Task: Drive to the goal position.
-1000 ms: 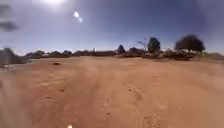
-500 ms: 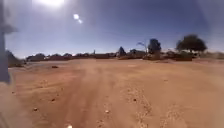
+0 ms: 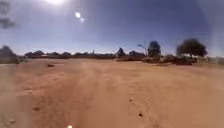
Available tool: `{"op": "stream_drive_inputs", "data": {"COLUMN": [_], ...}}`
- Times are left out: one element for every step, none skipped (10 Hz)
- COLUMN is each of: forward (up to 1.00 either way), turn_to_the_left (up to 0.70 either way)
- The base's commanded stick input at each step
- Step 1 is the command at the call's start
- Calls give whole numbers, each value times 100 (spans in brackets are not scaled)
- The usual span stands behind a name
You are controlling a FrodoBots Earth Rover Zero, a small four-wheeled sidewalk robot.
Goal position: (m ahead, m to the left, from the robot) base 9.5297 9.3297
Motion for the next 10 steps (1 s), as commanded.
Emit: {"op": "stream_drive_inputs", "data": {"forward": [70,70,70,70,70,70,70,70,70,70], "turn_to_the_left": [9,0,0,0,0,0,0,0,0,0]}}
